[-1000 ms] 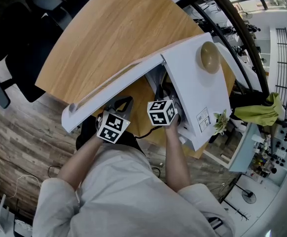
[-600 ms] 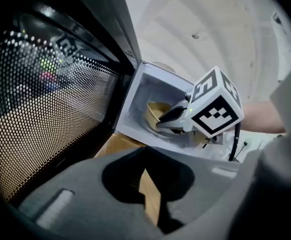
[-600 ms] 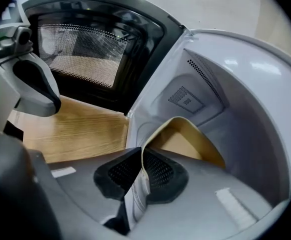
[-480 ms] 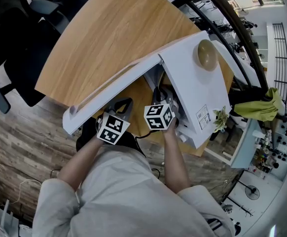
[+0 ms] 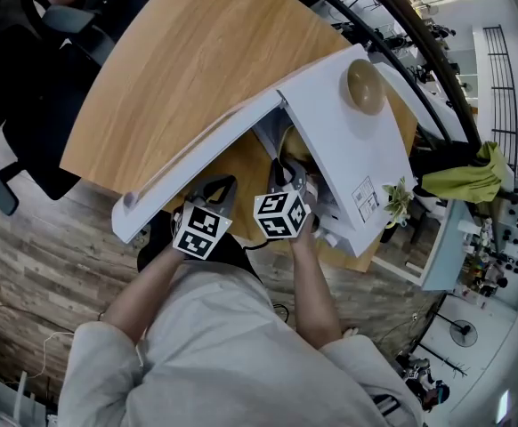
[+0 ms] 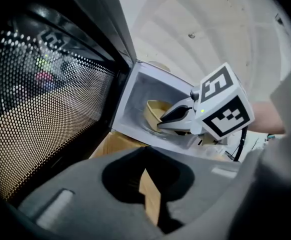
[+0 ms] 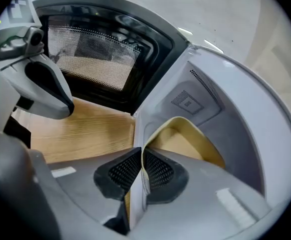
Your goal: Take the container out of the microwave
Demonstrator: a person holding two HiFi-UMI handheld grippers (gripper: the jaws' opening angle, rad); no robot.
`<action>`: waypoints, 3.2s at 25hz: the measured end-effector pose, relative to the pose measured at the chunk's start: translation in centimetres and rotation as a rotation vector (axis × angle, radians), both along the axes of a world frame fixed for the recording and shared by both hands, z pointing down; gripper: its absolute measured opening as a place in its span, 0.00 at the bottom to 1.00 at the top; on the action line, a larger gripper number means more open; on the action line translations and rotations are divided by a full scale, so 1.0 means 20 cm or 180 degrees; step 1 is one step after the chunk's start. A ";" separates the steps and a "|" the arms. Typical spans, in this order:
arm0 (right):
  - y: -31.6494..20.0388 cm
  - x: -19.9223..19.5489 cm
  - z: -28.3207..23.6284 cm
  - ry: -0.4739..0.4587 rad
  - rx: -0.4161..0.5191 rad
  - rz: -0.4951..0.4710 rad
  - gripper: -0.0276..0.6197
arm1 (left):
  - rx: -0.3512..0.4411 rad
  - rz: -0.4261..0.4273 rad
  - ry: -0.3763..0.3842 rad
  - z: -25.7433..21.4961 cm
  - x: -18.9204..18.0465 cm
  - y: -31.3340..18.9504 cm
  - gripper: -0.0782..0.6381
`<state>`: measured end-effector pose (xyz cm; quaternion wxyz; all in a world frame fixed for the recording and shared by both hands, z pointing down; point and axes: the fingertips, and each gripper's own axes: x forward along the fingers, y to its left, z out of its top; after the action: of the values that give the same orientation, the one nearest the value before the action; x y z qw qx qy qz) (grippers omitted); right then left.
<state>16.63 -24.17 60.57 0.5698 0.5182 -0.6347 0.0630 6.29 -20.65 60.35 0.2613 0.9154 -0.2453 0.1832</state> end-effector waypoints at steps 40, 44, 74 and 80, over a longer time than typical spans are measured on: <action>0.32 -0.35 -0.14 -0.0404 0.0245 -0.0015 0.10 | 0.0000 0.0490 -0.0024 -0.05 -0.07 0.18 0.11; 0.36 -0.36 -0.13 -0.0464 0.0242 -0.0035 0.10 | 0.0017 0.0466 -0.0080 -0.06 -0.07 0.17 0.11; 0.81 -0.54 -0.19 -0.0907 0.0329 -0.0618 0.10 | 0.0349 -0.0192 -0.0297 -0.20 -0.28 0.54 0.11; 0.87 -0.56 -0.25 -0.0976 0.0406 -0.0643 0.10 | 0.0430 -0.0297 -0.0247 -0.26 -0.31 0.57 0.11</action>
<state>5.35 -6.87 55.57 0.4359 0.4712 -0.7655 0.0434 0.05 -9.17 55.14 0.1975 0.9107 -0.3094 0.1892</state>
